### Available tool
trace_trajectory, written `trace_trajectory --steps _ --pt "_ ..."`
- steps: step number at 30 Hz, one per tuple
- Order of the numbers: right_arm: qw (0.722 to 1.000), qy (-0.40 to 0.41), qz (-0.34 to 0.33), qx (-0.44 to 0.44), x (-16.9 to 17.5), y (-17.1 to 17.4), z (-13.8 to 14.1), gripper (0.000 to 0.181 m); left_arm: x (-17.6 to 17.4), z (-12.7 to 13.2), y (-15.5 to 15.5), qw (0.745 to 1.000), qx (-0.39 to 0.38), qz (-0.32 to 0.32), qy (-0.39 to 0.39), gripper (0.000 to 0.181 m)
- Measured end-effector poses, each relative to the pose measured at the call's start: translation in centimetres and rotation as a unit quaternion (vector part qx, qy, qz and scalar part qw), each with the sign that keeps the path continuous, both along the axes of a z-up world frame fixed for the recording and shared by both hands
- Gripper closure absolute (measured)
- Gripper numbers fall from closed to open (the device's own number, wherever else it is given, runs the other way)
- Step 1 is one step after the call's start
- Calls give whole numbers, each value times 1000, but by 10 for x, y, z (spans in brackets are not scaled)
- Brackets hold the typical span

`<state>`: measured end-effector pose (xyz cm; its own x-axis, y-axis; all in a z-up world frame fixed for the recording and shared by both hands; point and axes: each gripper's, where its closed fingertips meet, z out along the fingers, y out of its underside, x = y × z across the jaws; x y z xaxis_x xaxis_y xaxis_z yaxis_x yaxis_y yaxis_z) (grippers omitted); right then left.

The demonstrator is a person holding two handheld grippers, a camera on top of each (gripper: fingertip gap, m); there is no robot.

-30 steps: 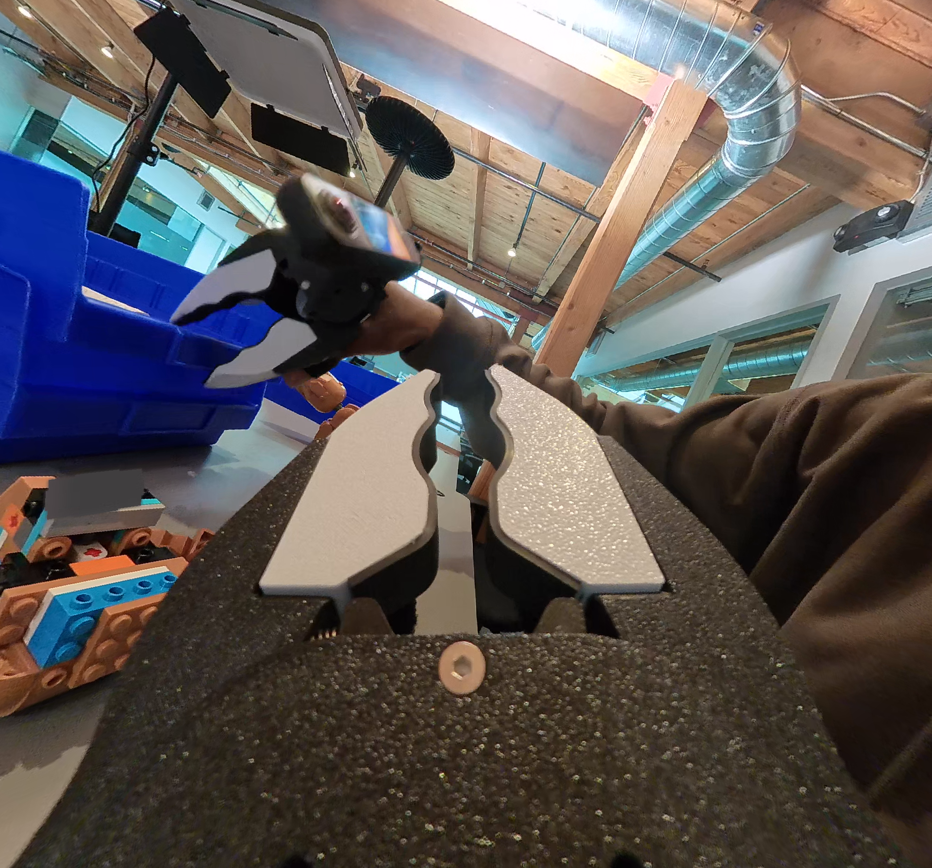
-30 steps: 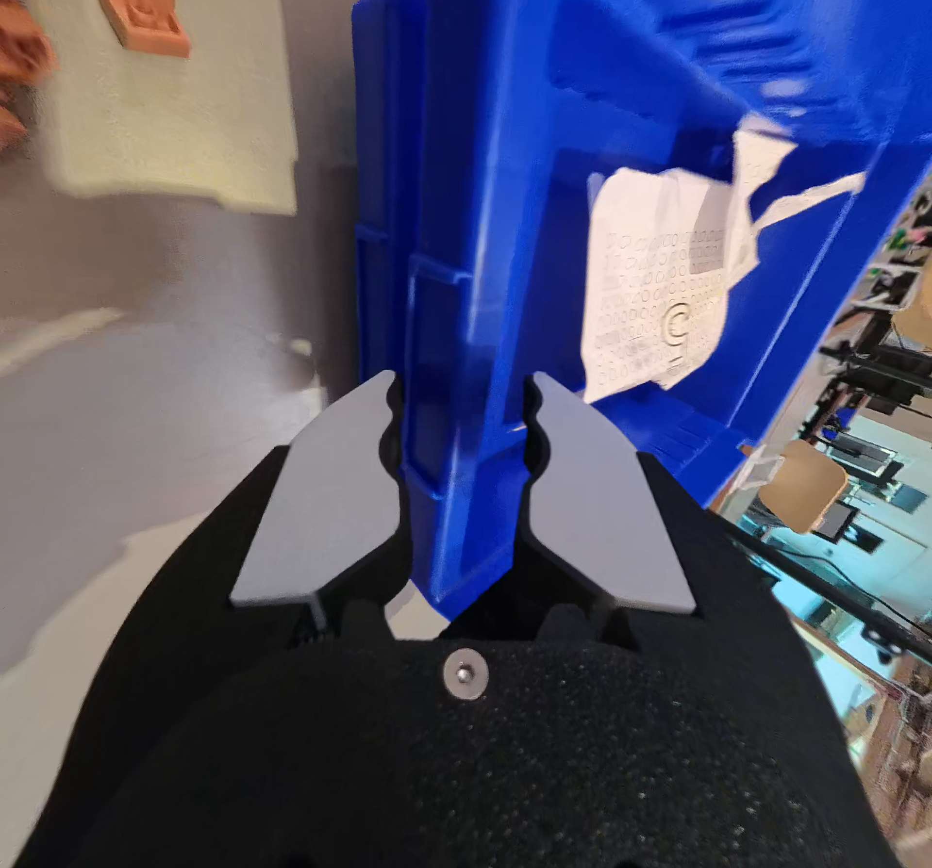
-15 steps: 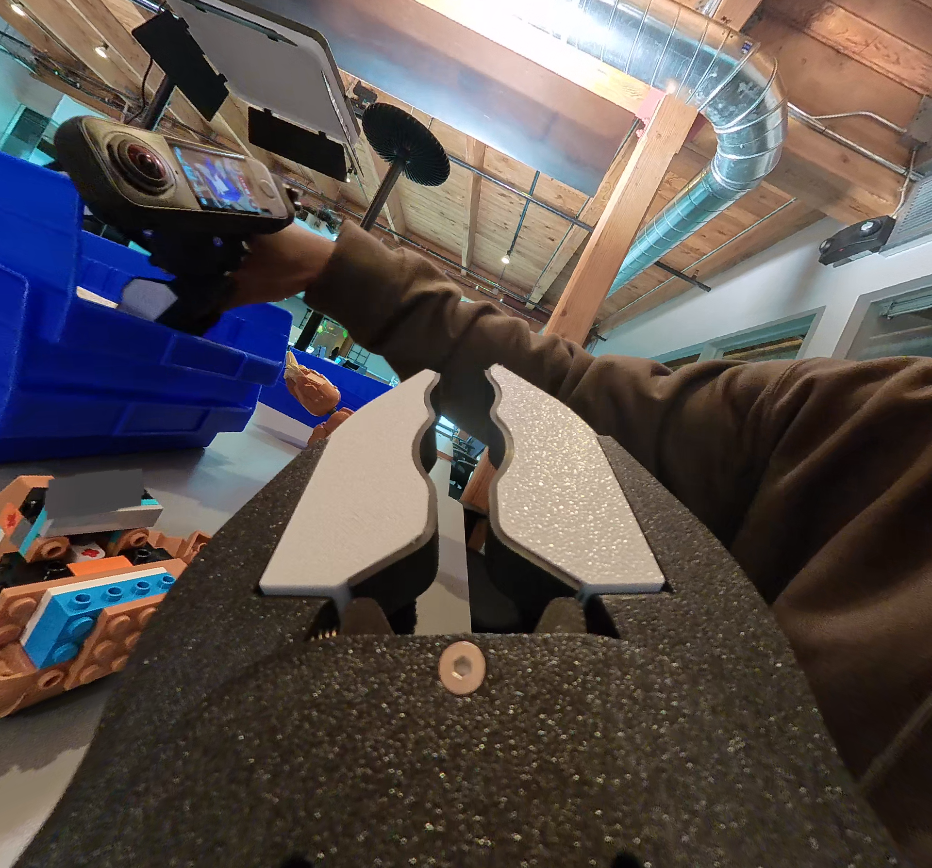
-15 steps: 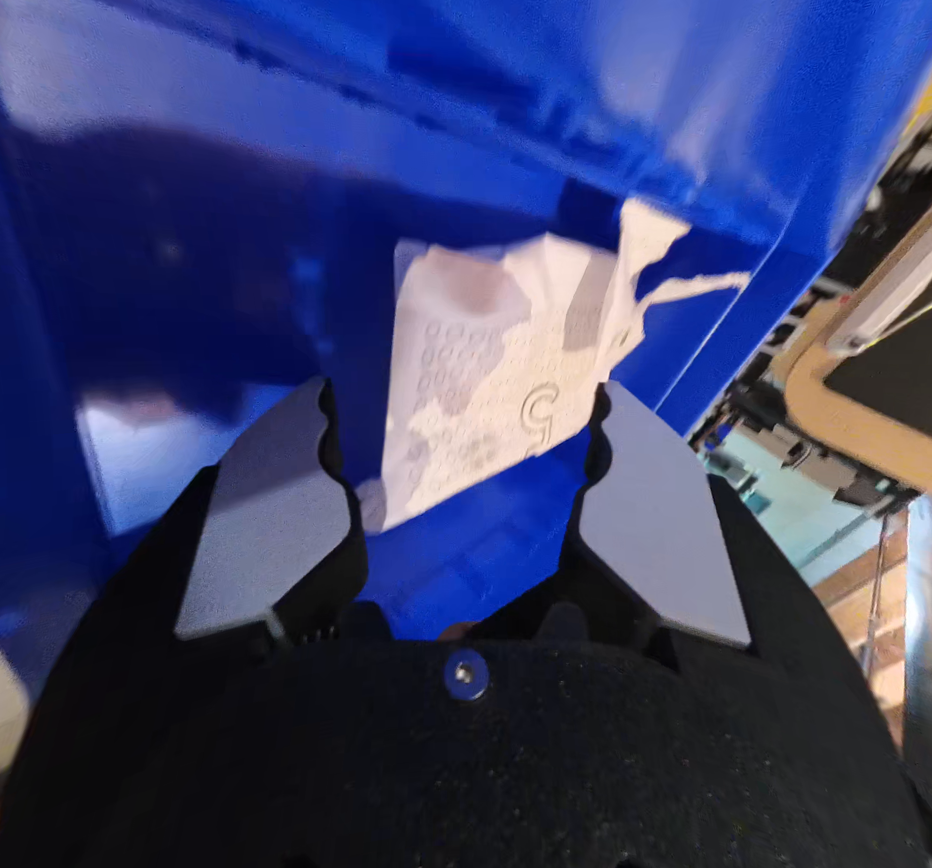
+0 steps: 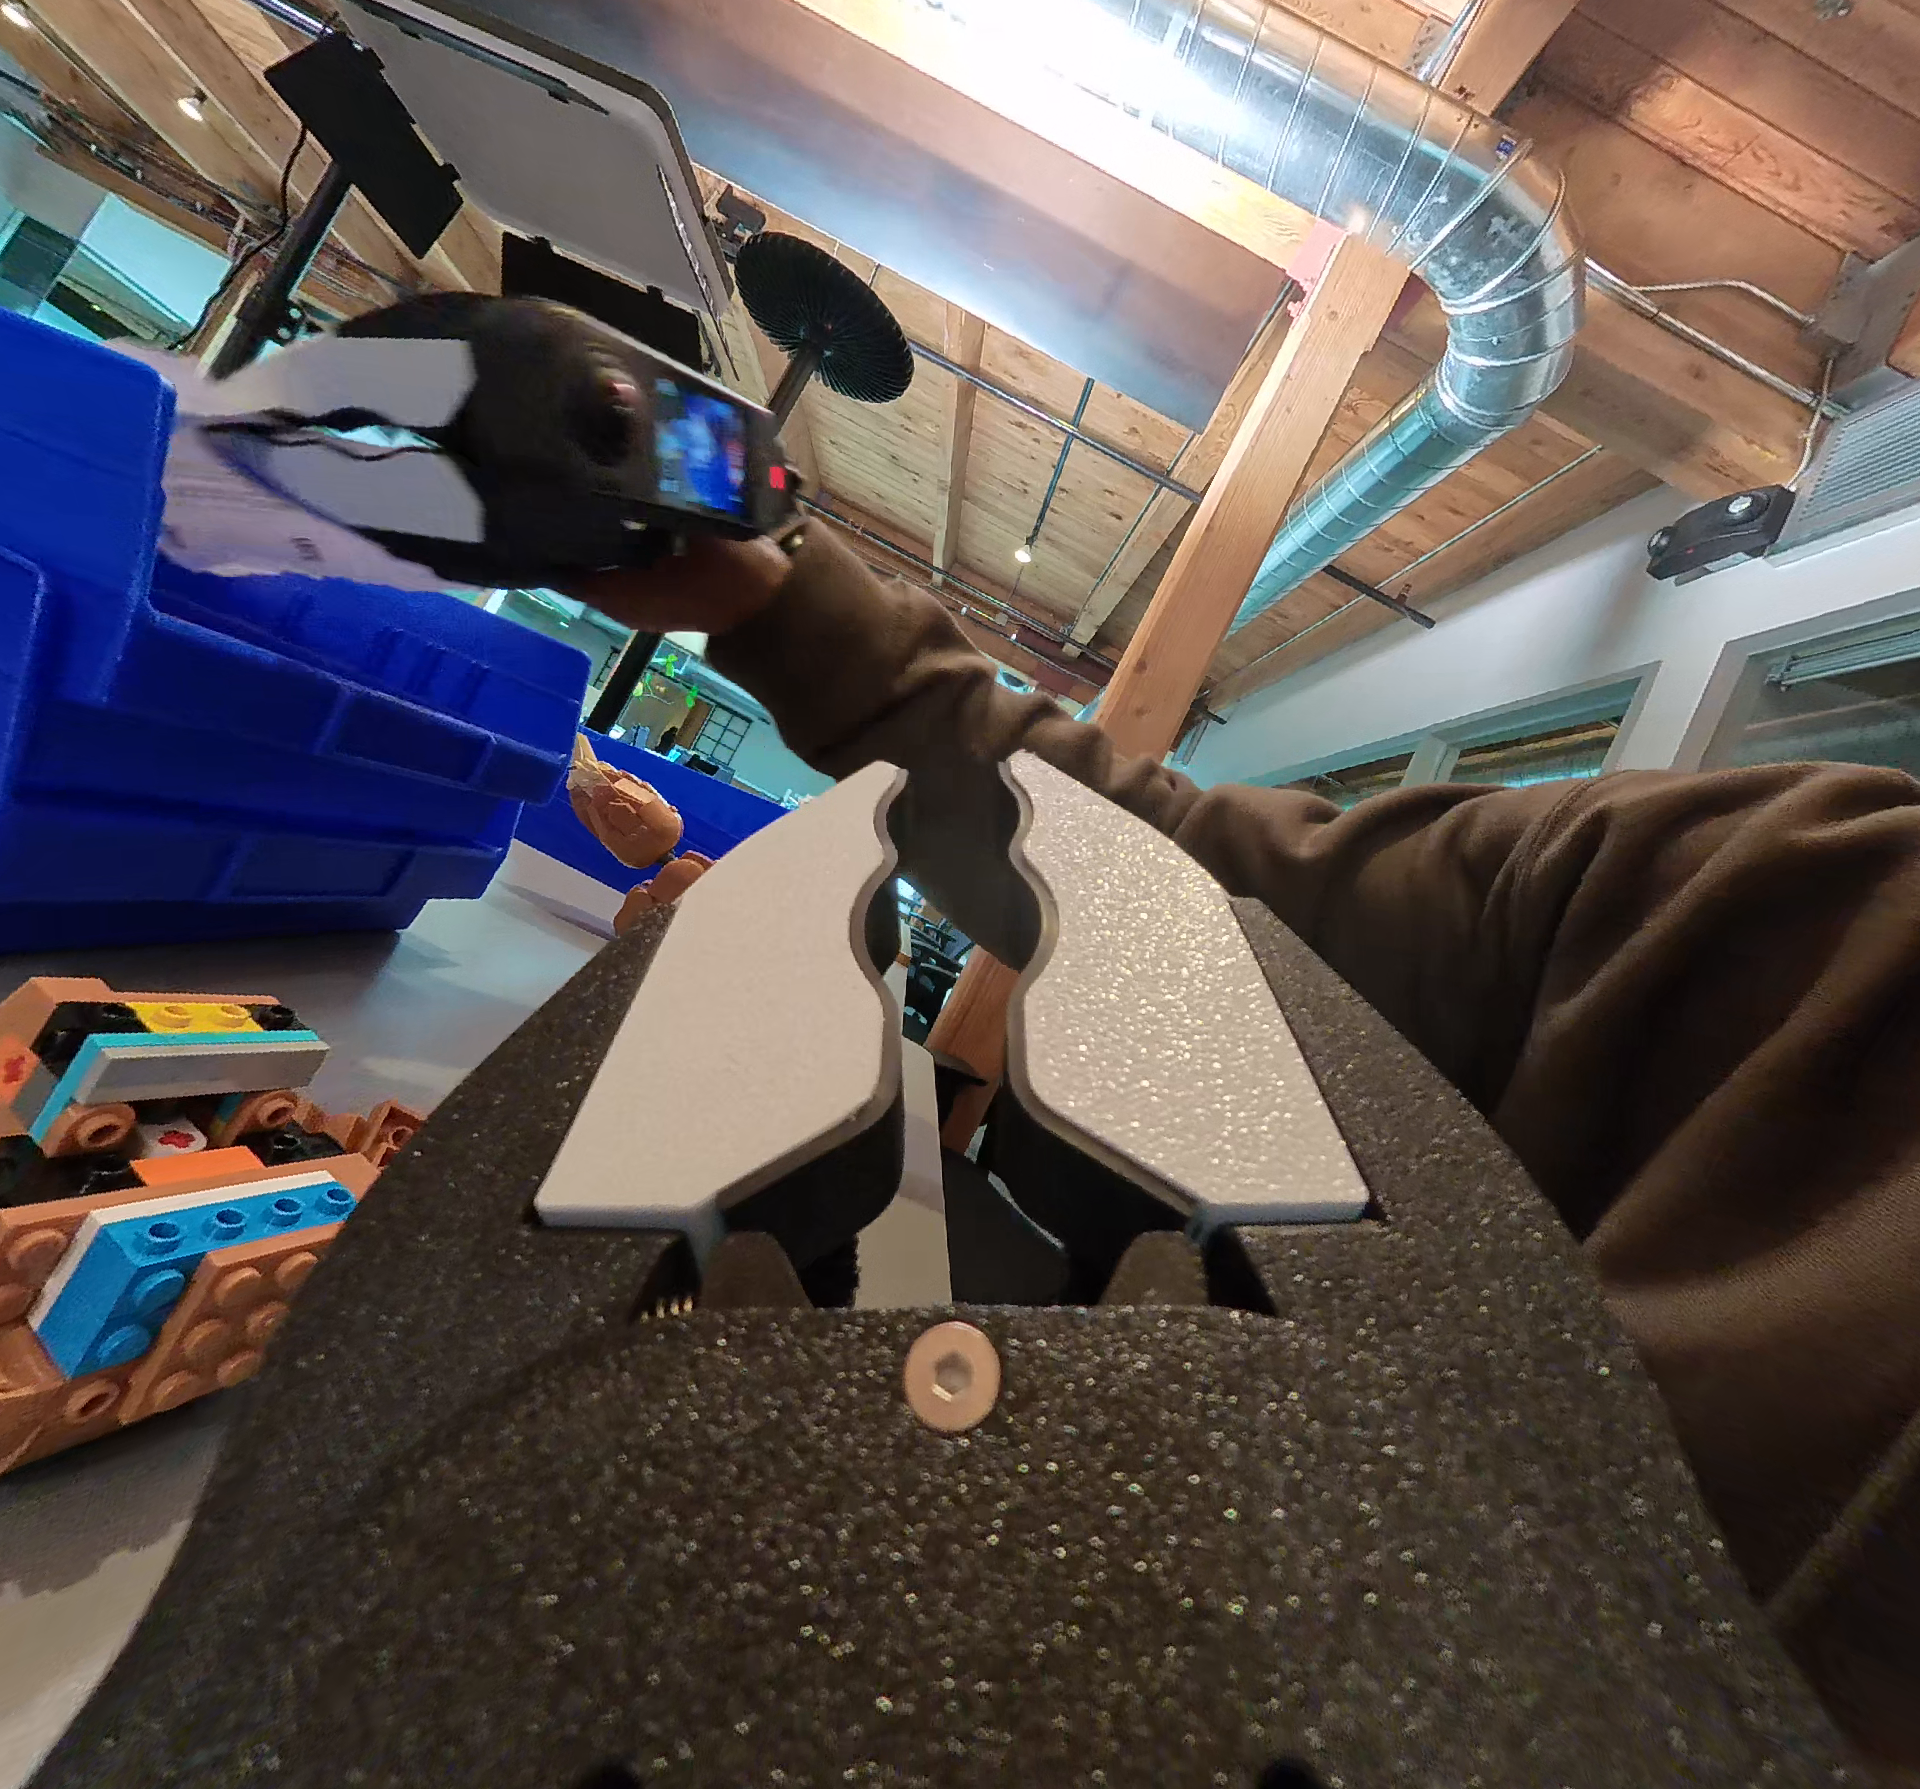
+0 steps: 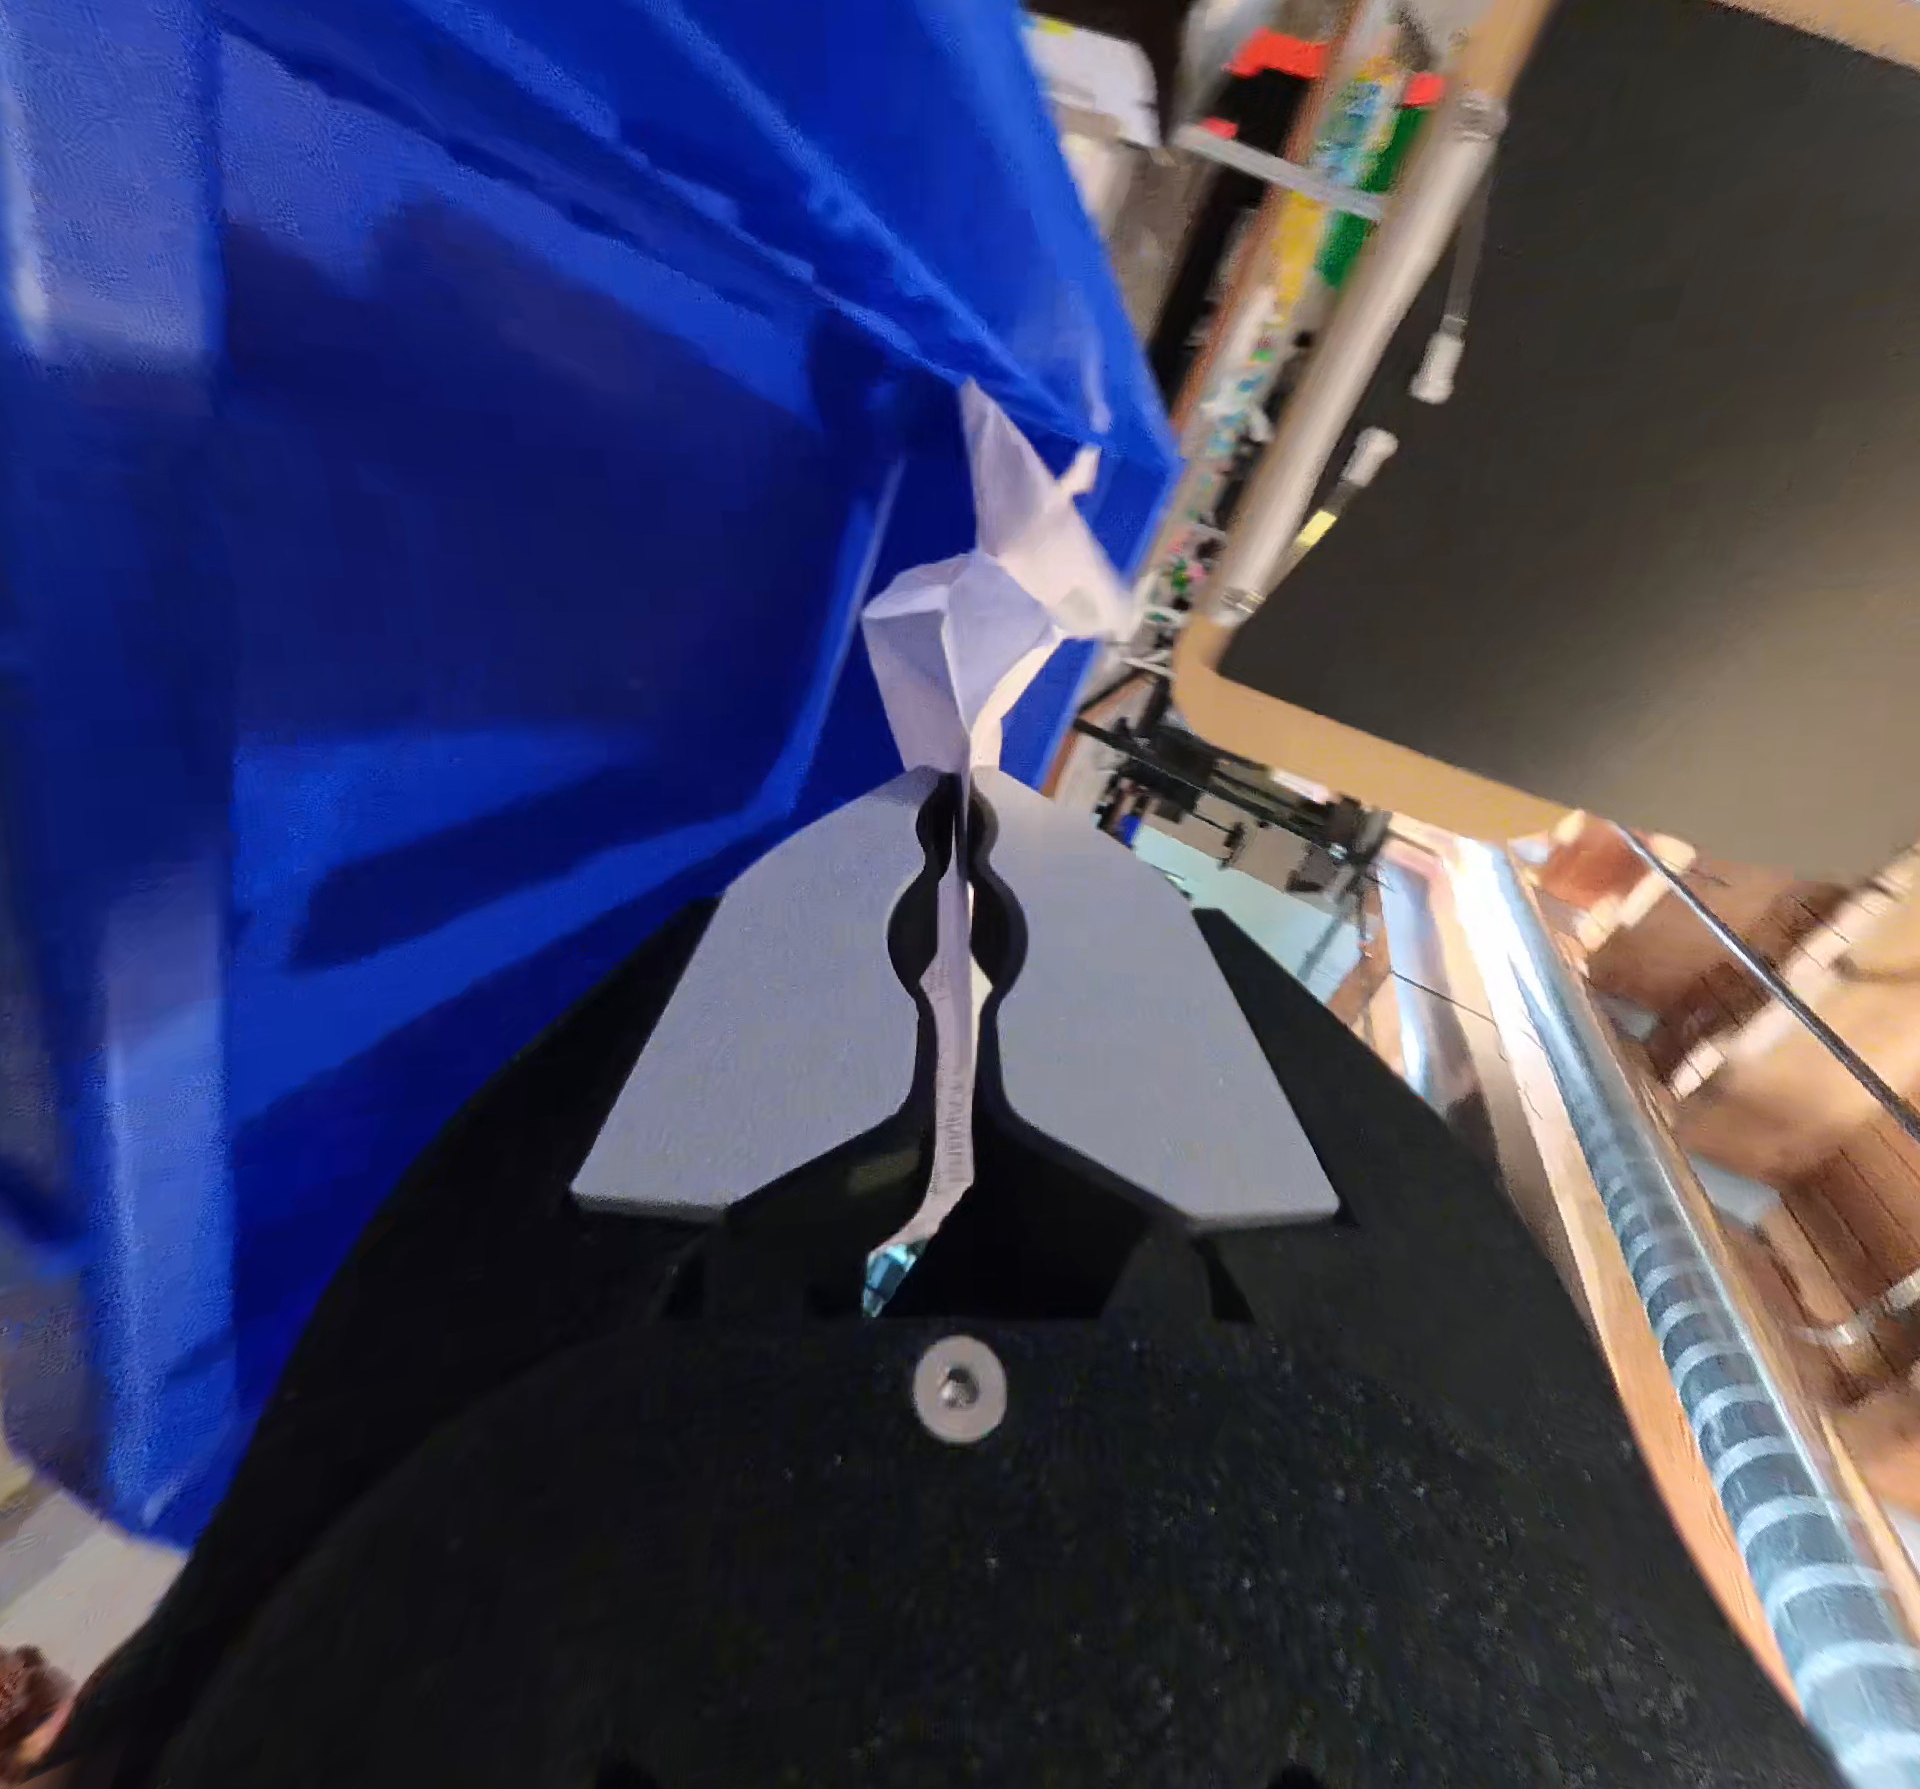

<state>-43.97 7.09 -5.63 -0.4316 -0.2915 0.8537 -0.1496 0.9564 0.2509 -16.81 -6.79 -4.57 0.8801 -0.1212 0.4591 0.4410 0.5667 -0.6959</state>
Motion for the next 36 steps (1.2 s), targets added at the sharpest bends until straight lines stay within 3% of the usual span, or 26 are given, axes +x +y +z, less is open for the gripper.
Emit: trace_trajectory --steps 4,8,15,20,23,27,31,34,36 --pt "997 70 15 -35 54 11 48 181 0 0 0 1000 1 -1 -1 166" --pt "997 64 6 -36 130 24 54 181 0 0 1 1000 2 -3 -1 166" --pt "999 -4 -19 -26 226 46 2 180 0 0 1 1000 0 1 -1 166" --pt "999 -32 -41 8 242 71 -41 175 0 -1 2 1000 -3 2 -1 167" --pt "998 -32 -49 -6 248 75 -48 177 0 -1 1 1000 -3 4 0 167" --pt "996 45 -42 -62 253 67 -17 181 0 -1 2 1000 -3 2 0 167" --pt "981 167 -33 -91 245 74 56 181 0 -1 2 1000 -3 0 0 167" --pt "970 223 -46 -82 220 97 103 181 0 -1 2 1000 -3 1 0 167" --pt "974 207 -58 -73 191 115 113 181 0 -1 2 1000 -4 3 0 167"
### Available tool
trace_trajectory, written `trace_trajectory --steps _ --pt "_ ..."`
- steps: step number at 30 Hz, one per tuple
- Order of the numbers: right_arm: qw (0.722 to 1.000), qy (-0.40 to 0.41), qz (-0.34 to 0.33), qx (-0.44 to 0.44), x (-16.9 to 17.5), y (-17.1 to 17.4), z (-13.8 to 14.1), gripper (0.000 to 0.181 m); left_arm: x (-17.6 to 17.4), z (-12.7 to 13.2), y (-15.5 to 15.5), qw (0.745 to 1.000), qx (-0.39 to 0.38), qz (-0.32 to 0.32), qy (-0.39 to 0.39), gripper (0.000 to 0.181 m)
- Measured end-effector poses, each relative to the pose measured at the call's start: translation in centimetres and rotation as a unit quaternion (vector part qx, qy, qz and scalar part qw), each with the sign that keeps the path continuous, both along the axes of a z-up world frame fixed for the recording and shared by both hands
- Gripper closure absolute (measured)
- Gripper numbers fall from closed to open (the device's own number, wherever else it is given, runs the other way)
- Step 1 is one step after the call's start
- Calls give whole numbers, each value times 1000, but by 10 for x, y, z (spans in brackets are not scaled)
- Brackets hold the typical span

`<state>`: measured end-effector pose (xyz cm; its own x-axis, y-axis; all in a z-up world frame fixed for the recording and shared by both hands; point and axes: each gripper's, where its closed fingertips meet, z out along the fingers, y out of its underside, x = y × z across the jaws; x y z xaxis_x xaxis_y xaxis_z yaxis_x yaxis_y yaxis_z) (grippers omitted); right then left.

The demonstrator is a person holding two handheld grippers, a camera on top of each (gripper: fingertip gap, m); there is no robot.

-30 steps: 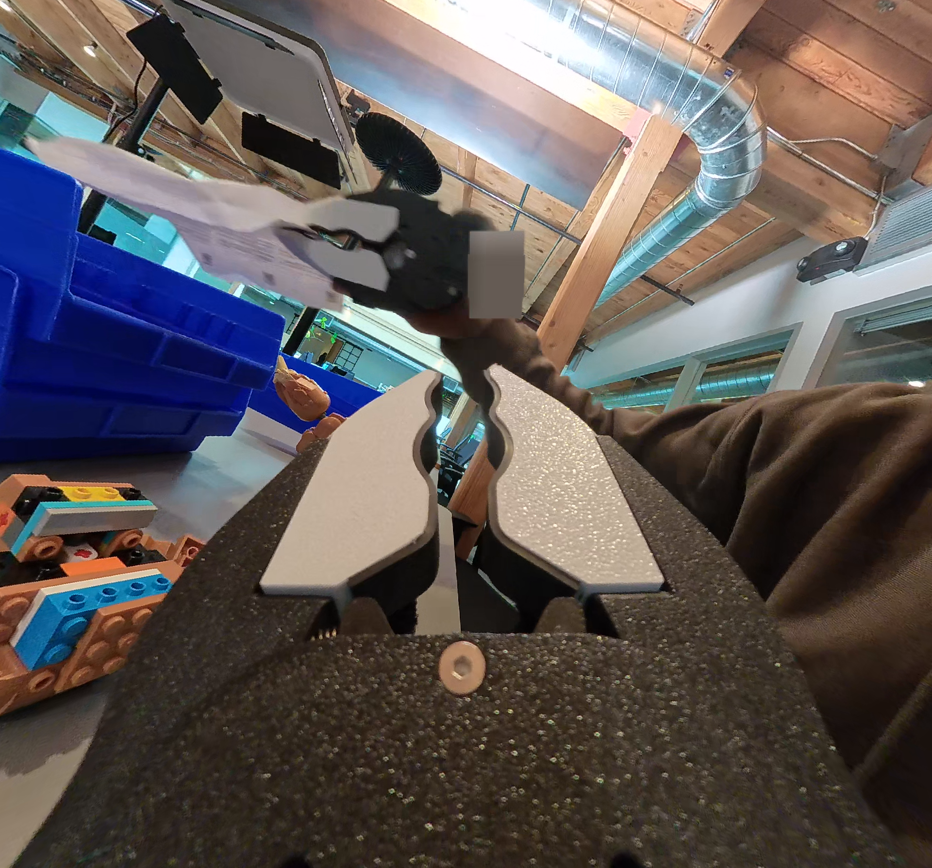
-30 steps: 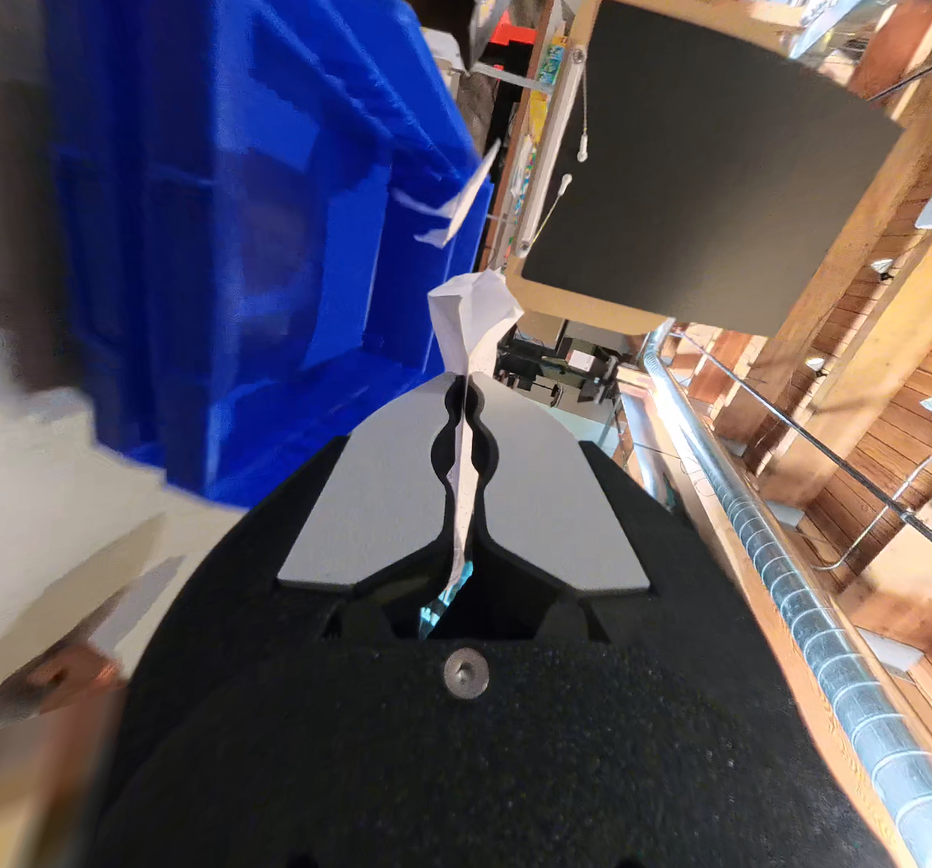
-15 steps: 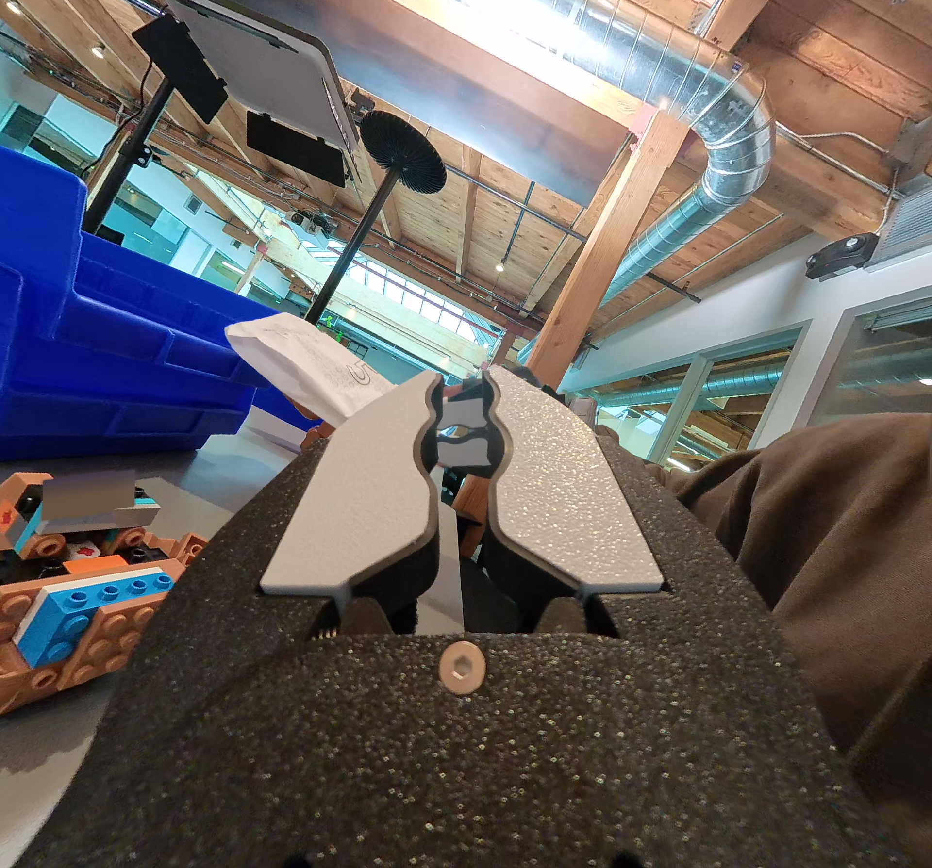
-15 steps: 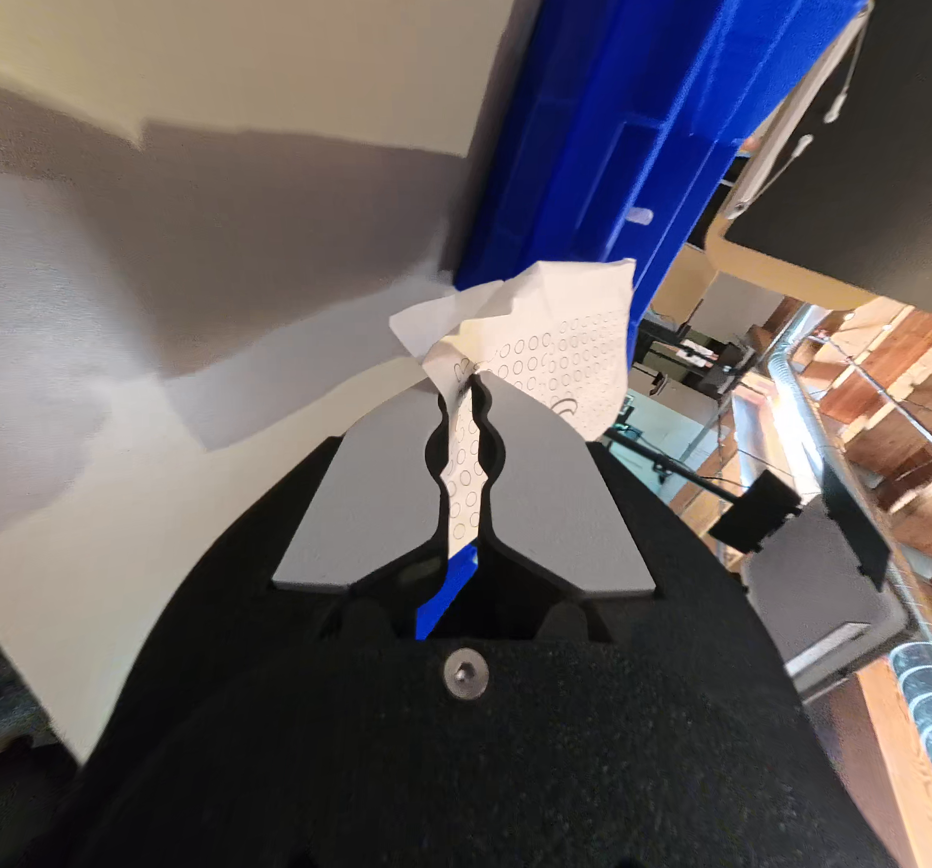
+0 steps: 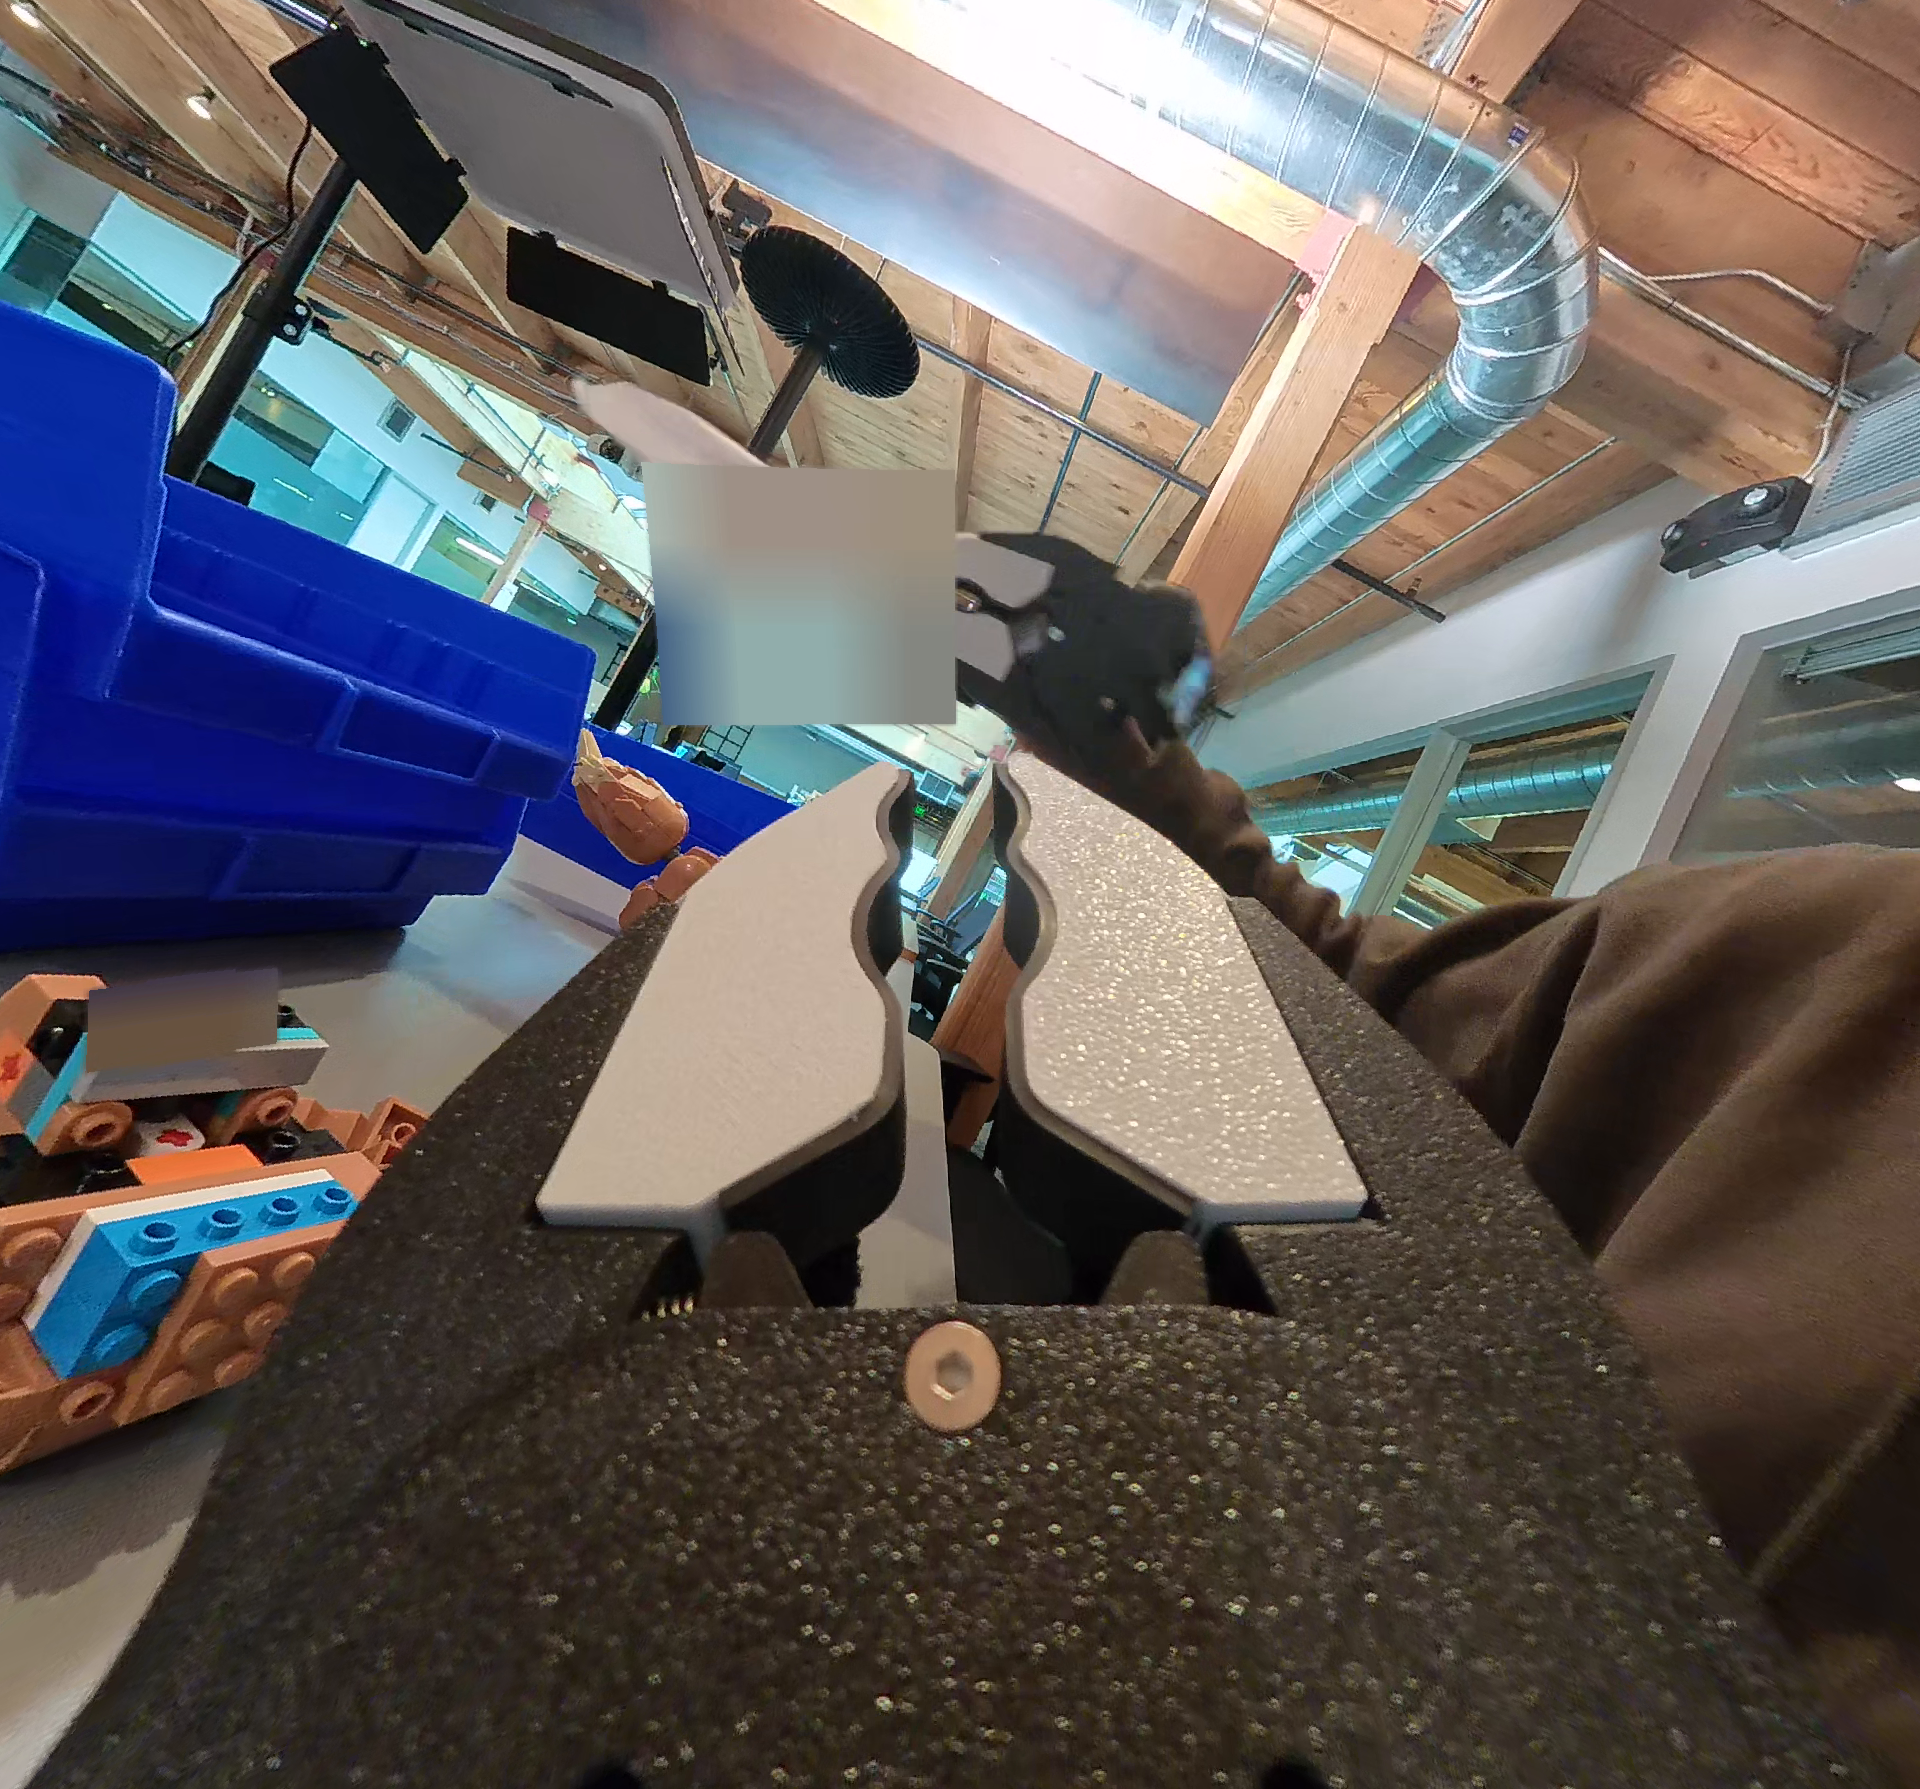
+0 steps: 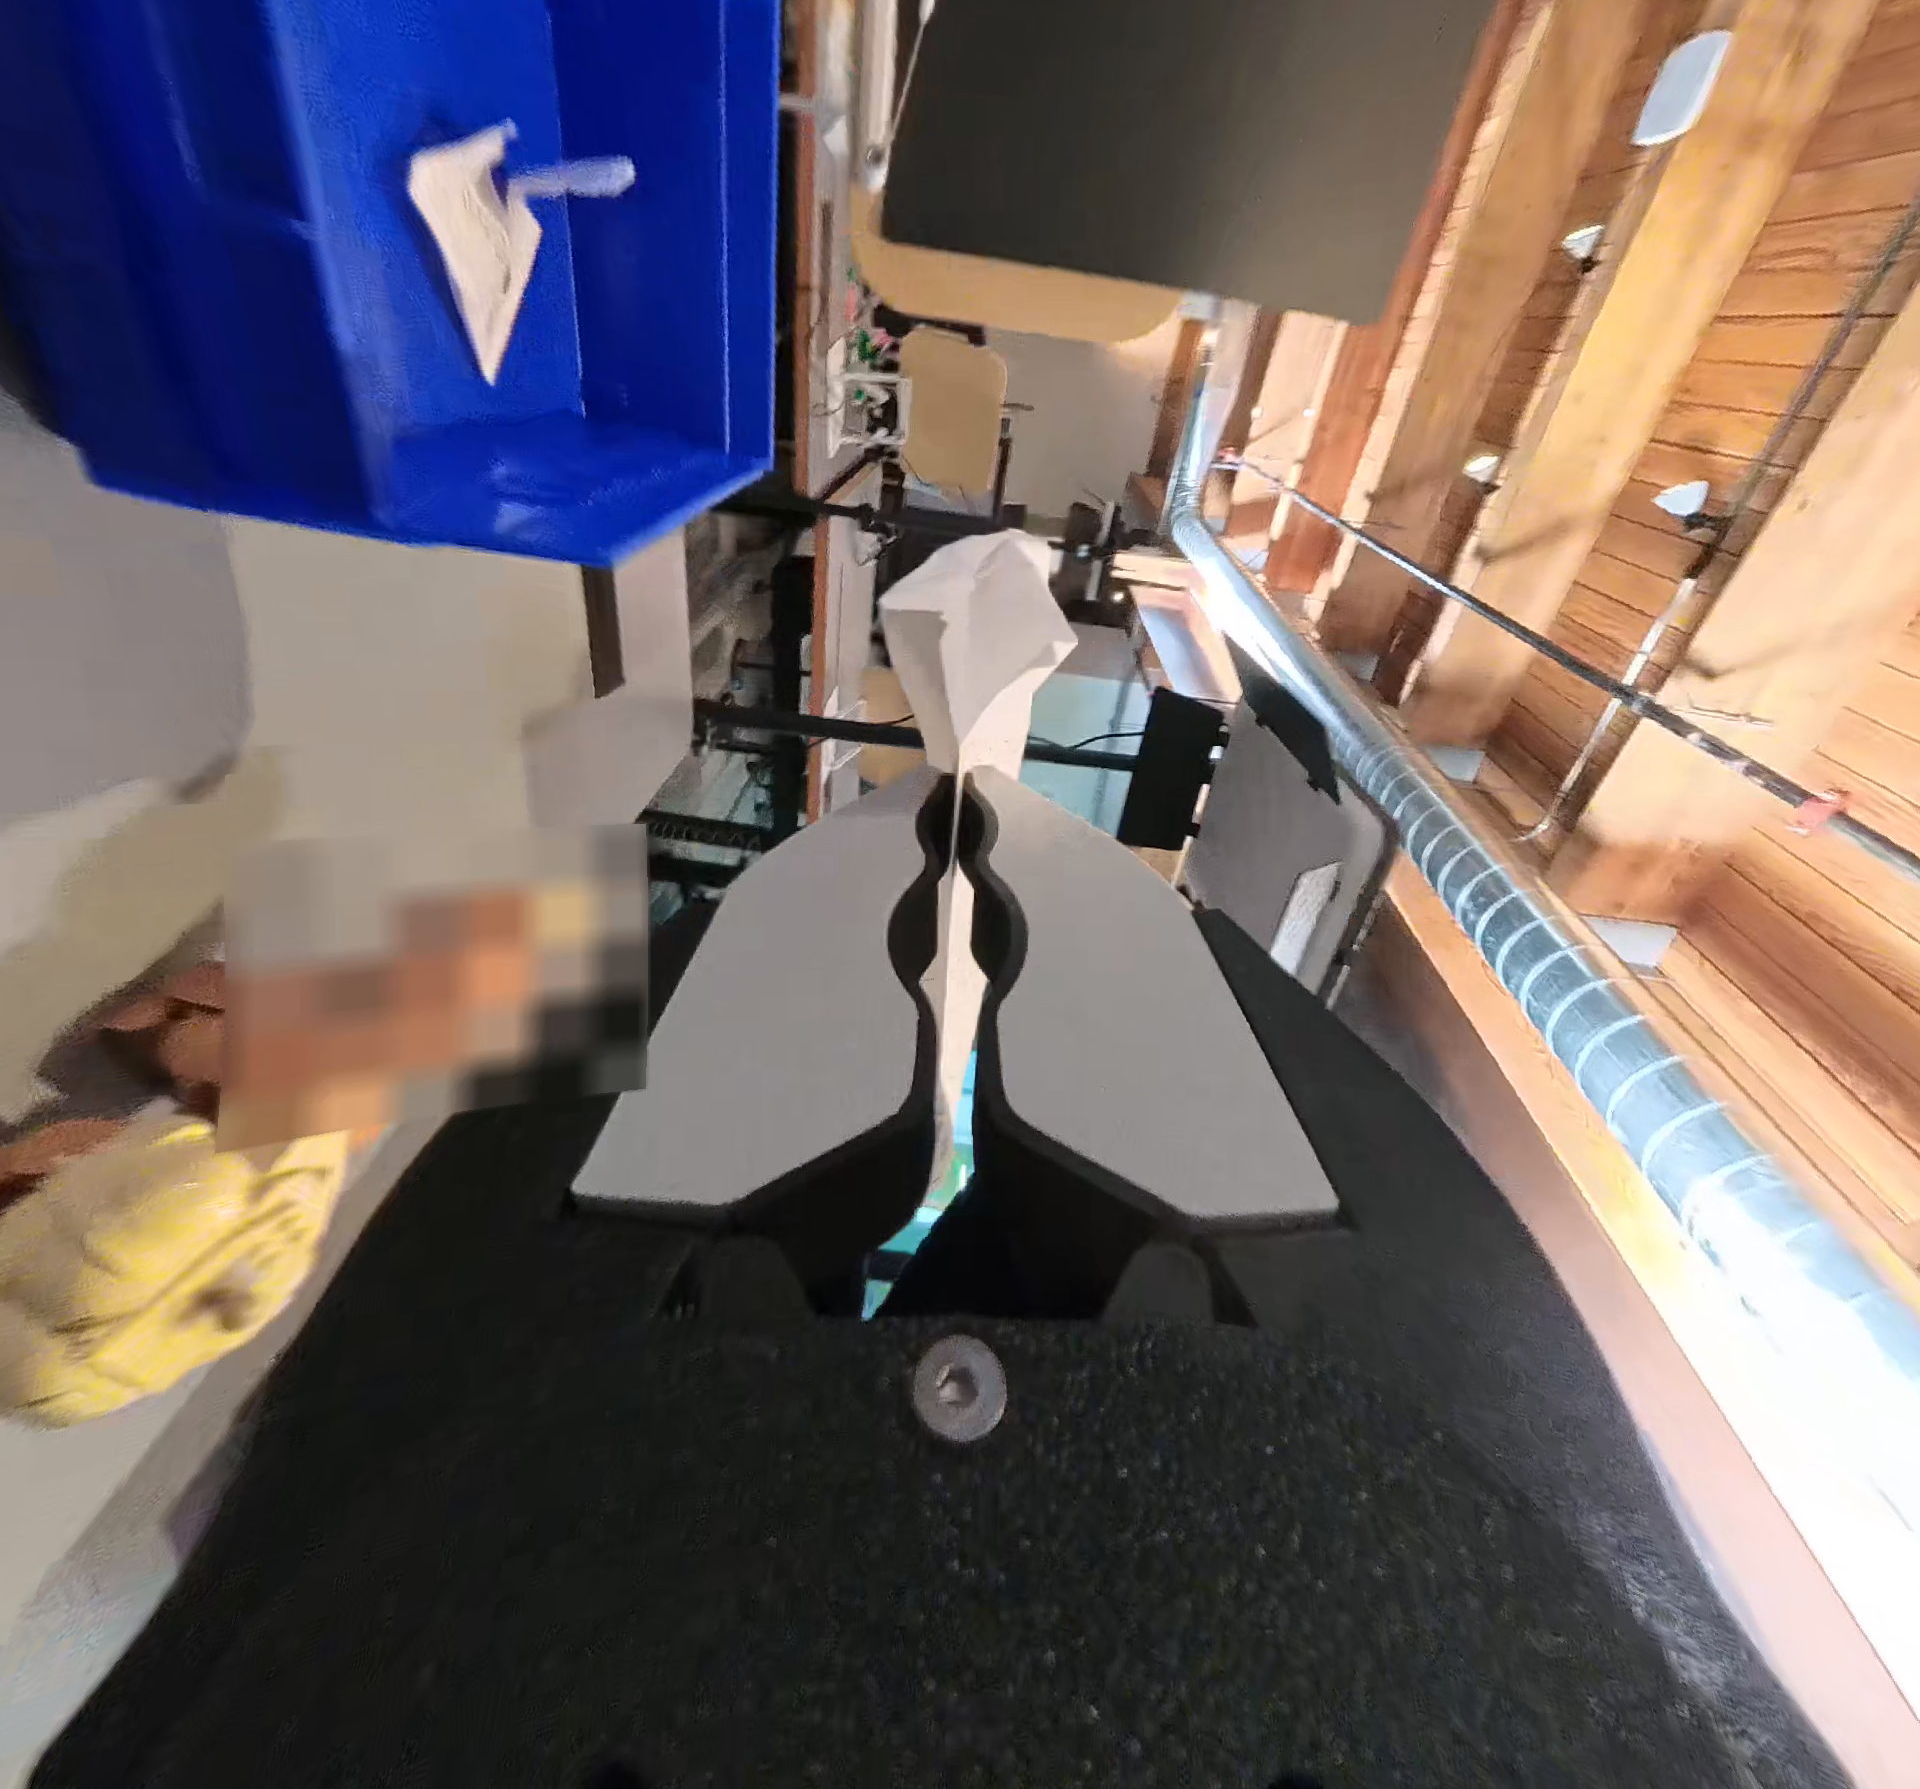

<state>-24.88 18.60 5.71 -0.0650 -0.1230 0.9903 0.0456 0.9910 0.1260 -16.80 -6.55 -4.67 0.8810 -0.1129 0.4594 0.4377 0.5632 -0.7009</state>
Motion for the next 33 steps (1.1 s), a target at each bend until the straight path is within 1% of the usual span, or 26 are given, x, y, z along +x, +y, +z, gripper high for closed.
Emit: trace_trajectory --steps 2,4,6,8,11,13,16,20,24,27,30,33 --pt "999 -34 -15 19 -37 22 -5 181 0 0 0 1000 -1 1 0 167" --pt "996 -70 -32 35 -75 45 -19 181 0 0 0 1000 -1 2 0 167" --pt "993 -105 -48 35 -108 63 -39 181 0 0 0 1000 -1 3 0 167" --pt "988 -131 -68 38 -133 77 -61 181 0 0 -1 1000 -1 2 0 167" --pt "985 -144 -85 46 -151 85 -84 181 0 0 -2 1000 1 1 -1 167" --pt "983 -157 -89 43 -155 86 -97 181 0 0 -2 1000 3 -1 -1 167" --pt "979 -174 -94 43 -153 87 -109 175 0 0 -1 1000 1 -3 0 167" --pt "978 -188 -88 28 -145 82 -111 165 0 0 0 1000 0 -3 0 167" --pt "978 -195 -70 10 -134 74 -100 160 0 0 0 1000 0 -1 1 167" --pt "982 -182 -53 -2 -130 63 -79 160 0 0 0 1000 -2 -1 2 167" --pt "982 -184 -17 -33 -128 34 -61 160 0 0 1 1000 -4 -1 2 167" --pt "977 -206 33 -36 -130 -9 -59 158 0 0 1 1000 -5 0 2 167"
